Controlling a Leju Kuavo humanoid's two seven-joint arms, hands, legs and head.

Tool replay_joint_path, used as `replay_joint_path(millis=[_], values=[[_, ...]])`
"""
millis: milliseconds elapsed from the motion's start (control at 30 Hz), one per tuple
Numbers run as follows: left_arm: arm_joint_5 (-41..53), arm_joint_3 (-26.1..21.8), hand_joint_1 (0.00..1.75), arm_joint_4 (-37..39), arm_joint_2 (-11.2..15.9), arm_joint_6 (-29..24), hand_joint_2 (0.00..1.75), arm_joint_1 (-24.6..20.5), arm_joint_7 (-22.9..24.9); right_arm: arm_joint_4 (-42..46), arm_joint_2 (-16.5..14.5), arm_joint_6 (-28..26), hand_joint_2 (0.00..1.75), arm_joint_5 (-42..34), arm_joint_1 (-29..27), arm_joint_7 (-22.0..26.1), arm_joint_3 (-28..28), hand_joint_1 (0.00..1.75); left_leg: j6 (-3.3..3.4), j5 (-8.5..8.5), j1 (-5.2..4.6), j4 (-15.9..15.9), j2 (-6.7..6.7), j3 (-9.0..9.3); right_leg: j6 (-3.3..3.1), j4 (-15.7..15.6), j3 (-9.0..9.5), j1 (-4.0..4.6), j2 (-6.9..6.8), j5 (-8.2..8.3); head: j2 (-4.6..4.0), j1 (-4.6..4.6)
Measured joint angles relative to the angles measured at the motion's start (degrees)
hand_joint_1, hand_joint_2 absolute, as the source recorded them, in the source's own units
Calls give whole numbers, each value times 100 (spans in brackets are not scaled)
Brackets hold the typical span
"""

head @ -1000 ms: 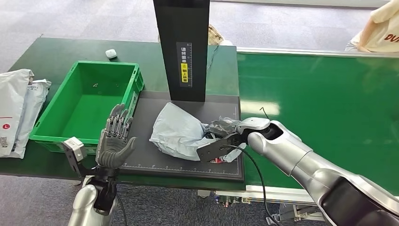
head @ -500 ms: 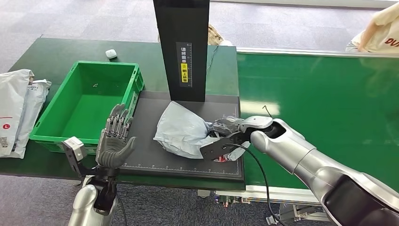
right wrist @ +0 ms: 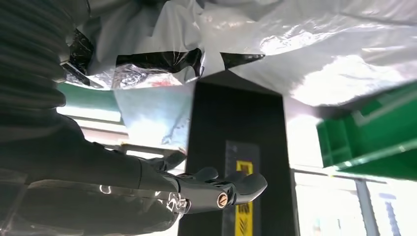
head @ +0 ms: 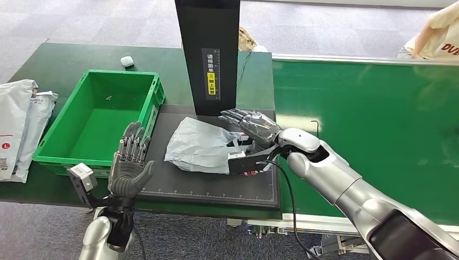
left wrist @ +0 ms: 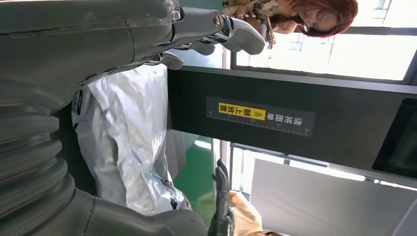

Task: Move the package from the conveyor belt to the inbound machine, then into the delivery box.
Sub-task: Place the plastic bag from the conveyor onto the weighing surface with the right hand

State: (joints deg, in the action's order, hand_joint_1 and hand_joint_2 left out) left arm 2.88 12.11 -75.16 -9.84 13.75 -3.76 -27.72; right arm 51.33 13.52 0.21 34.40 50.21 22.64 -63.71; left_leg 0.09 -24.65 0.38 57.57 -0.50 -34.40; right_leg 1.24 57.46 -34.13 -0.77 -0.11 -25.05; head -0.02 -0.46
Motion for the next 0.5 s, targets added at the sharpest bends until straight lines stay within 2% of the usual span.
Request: replay_joint_path(millis=[233, 367, 500], values=[[6, 1, 0, 14, 0, 16, 175, -21, -38, 151, -108, -339, 175, -193, -213, 412, 416, 0, 1, 0, 1, 0, 0, -4, 0, 0, -2, -3, 0, 0, 0, 2], [0, 9, 0, 33, 0, 42, 175, -49, -55, 328, -169, -334, 175, -876, -455, 659, 816, 0, 1, -1, 1, 0, 0, -4, 1, 0, -2, -3, -1, -1, 0, 0], [-5, 57, 0, 68, 1, 50, 175, -60, -84, 555, -213, -197, 175, -1458, -830, 690, 1380, 0, 0, -2, 1, 0, -1, -5, 1, 0, -3, -3, -1, -1, 0, 1]])
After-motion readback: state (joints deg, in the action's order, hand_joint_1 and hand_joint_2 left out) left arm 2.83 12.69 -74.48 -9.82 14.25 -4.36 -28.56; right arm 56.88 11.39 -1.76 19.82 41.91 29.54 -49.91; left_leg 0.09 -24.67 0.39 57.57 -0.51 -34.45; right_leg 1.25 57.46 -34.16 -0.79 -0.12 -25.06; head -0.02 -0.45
